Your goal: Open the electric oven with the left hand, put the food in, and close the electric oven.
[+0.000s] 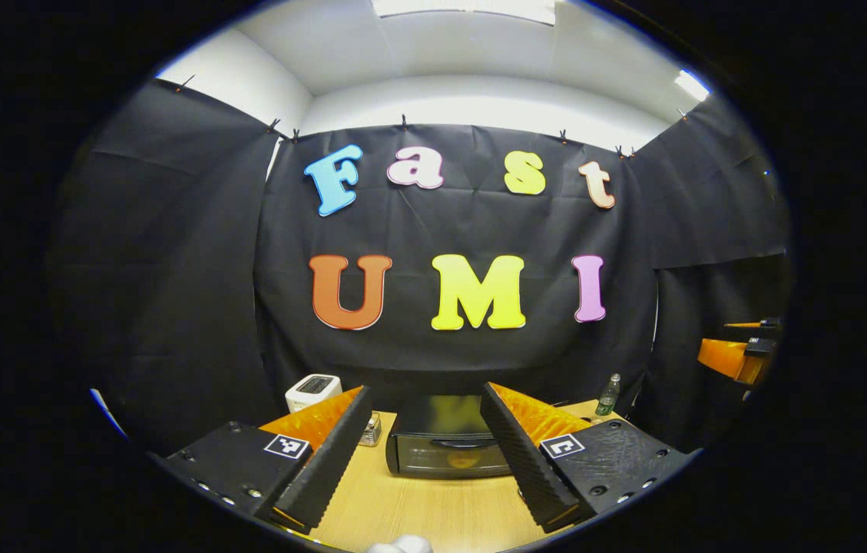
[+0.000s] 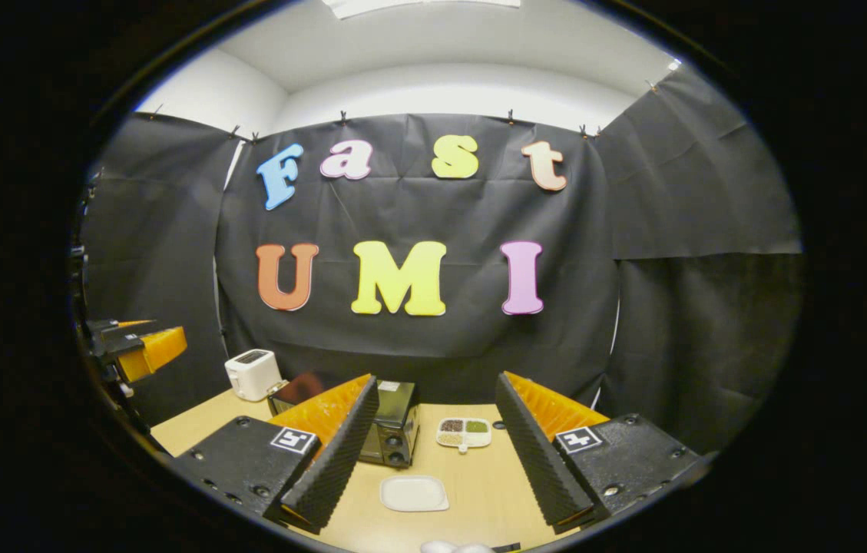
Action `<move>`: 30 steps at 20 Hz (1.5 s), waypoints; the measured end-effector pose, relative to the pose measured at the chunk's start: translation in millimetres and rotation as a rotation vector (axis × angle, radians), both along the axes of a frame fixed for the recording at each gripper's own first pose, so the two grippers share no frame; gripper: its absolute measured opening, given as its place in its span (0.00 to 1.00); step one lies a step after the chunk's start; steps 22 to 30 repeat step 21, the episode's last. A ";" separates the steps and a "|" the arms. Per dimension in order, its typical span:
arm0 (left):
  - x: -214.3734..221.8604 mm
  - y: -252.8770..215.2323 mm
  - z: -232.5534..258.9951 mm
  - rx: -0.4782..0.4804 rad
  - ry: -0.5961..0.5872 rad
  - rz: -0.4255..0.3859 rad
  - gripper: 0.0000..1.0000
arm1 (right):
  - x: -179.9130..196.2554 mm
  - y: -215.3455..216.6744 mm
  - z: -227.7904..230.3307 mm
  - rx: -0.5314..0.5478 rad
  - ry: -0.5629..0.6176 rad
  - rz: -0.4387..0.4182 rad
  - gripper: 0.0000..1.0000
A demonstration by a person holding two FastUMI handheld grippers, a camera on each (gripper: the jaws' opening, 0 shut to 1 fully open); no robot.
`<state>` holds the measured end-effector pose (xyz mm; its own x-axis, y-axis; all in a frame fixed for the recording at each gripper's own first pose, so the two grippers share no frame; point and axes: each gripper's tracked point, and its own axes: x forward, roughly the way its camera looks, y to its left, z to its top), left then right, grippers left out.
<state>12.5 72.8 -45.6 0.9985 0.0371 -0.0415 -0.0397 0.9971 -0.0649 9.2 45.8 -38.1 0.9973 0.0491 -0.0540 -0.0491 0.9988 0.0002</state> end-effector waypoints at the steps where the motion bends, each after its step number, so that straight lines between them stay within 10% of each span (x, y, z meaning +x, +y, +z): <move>1: -6.7 -1.3 10.0 -0.002 -0.015 -0.006 0.94 | -3.1 1.5 4.2 0.004 -0.006 0.000 0.96; 30: -30.0 -20.7 49.1 0.015 -0.073 -0.053 0.94 | -22.4 -12.2 21.7 0.030 -0.030 -0.066 0.96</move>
